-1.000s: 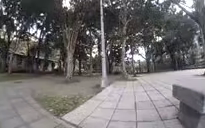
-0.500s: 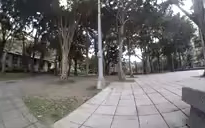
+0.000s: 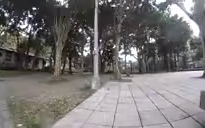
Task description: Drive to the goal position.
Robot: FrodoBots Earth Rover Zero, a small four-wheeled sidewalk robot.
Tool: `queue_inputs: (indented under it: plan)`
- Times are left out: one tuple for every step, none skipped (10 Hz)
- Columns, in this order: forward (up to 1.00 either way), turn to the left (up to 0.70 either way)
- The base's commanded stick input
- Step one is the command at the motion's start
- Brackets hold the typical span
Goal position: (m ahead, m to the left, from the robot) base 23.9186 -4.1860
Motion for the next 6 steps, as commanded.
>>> queue_inputs:
  plan:
    - [0.70,-0.14]
    - [0.70,-0.14]
    - [0.70,-0.14]
    - [0.70,-0.14]
    - [0.70,-0.14]
    - [0.70,-0.14]
